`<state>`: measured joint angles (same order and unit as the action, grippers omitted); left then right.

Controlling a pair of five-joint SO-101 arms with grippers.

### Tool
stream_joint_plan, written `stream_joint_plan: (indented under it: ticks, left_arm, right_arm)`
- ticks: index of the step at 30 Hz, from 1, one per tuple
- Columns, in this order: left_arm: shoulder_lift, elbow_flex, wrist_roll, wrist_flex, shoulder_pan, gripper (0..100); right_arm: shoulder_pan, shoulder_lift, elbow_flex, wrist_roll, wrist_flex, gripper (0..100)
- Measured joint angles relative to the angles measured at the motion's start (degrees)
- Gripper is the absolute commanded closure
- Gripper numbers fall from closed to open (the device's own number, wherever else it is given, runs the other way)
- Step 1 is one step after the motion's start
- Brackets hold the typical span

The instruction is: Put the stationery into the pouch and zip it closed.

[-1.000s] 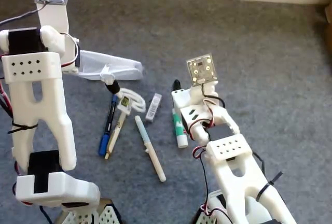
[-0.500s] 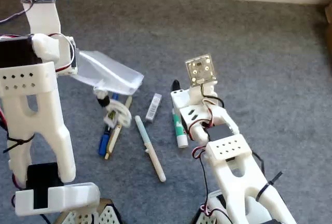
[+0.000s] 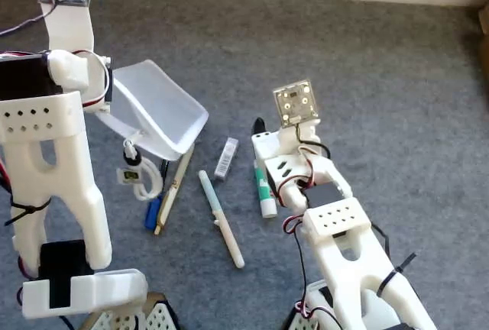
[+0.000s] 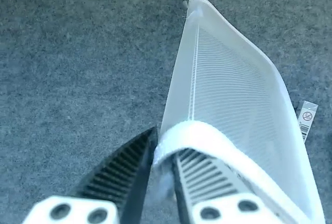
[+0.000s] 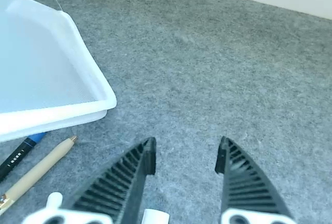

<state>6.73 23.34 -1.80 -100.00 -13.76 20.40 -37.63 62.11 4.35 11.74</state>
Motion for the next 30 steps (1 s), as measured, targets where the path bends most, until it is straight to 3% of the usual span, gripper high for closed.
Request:
stream_joint_plan:
  ticks: [7, 11, 15, 23, 30]
  left_arm:
    - [0.0, -1.32, 2.64, 0.0, -0.09, 99]
    - [0.18, -4.13, 5.89, 0.0, -0.26, 99]
    - [0.18, -4.4, 8.44, 0.0, -0.26, 99]
    - [0.18, -4.84, 10.02, 0.0, -0.26, 99]
    - [0.18, -4.84, 10.02, 0.0, -0.26, 99]
  right_arm:
    - [0.0, -0.44, 0.0, 0.26, 1.14, 81.0]
    - [0.0, -3.16, -0.26, 0.35, 10.29, 80.0]
    - [0.97, -9.93, -1.76, 3.16, 17.14, 71.6]
    - [13.54, -26.37, 3.6, 16.09, 25.67, 68.8]
    - [21.54, -28.75, 6.33, 17.93, 25.23, 68.8]
